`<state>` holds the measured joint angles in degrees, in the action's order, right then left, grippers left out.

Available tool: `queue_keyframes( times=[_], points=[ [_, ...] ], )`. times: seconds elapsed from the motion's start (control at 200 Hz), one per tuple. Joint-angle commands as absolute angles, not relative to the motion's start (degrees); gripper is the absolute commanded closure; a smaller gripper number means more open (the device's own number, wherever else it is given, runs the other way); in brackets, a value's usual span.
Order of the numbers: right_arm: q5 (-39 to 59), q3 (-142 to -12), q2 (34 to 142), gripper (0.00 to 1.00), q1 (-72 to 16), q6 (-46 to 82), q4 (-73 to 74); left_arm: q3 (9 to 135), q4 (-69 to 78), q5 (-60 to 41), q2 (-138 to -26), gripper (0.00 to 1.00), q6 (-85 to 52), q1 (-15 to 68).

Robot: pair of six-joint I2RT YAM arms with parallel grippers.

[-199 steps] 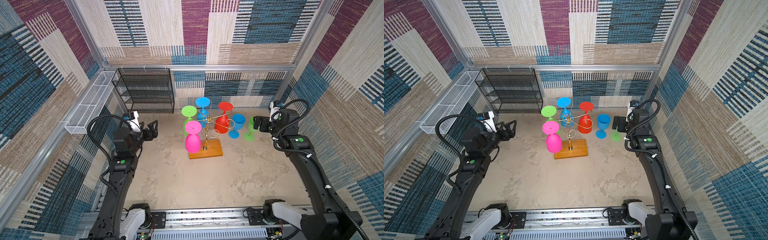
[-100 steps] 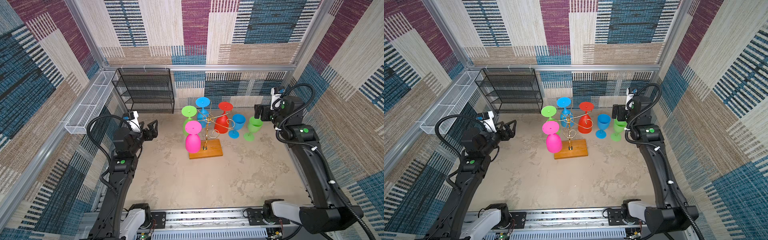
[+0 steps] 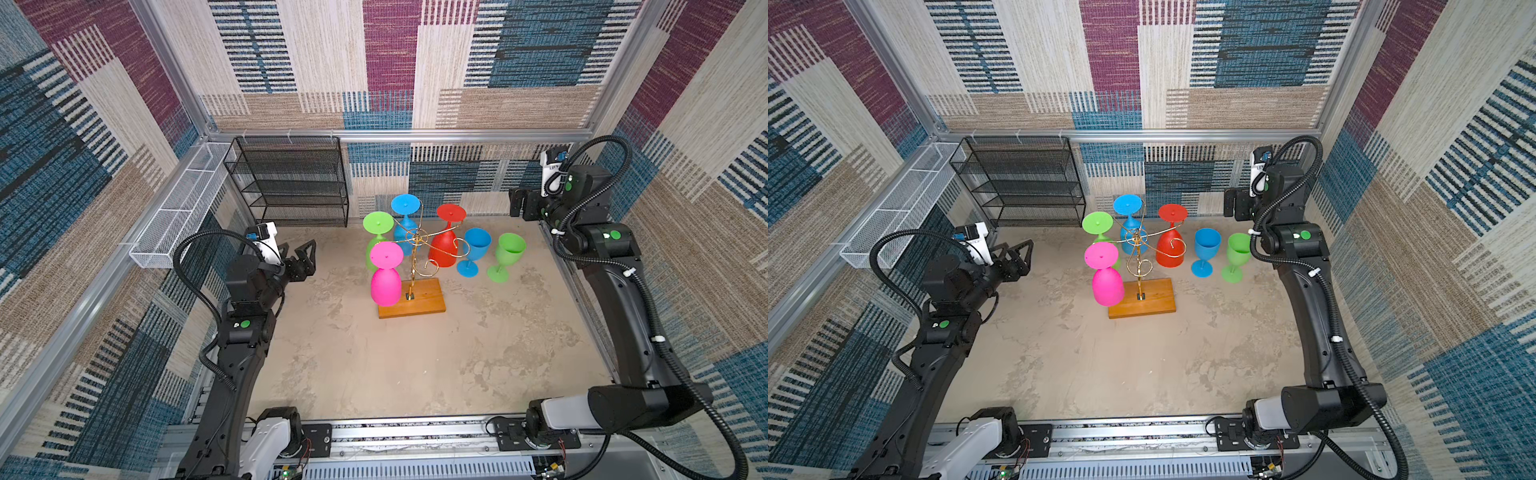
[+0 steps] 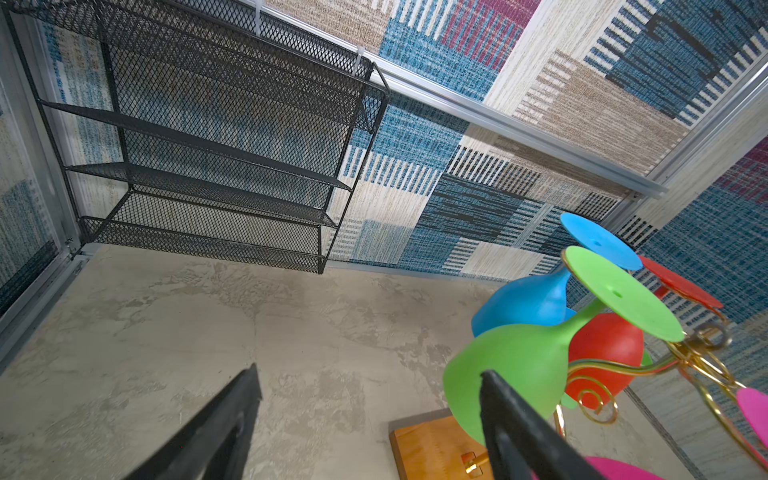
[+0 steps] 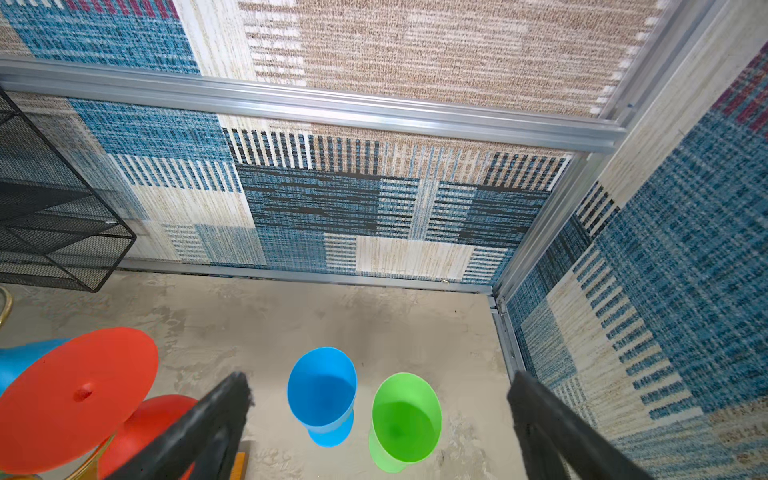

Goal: Take the wine glass off the wine glass rack
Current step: 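Raise the right gripper up and away from the placed green glass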

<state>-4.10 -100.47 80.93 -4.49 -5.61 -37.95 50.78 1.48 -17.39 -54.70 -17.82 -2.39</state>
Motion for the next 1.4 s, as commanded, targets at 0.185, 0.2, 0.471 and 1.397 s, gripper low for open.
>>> queue_keyframes(
  times=[0.185,0.2,0.471,1.397],
  points=[
    [-6.0,-103.1,82.7,0.01,-4.2,-9.2,-38.6,50.8,3.3,-18.3,-54.6,0.15,-19.3,-2.4],
    [-5.8,-103.2,82.8,0.01,-4.1,-9.3,-38.5,50.8,3.3,-18.5,-54.7,0.15,-19.5,-2.4],
    [1.8,-101.7,82.9,0.01,0.0,-11.6,-35.7,53.3,3.8,-29.5,-55.6,0.16,-28.5,-2.5],
    [6.4,-113.9,87.4,0.01,-2.3,-10.6,-40.1,54.3,3.5,-34.5,-52.2,0.16,-31.7,-2.5]
  ],
)
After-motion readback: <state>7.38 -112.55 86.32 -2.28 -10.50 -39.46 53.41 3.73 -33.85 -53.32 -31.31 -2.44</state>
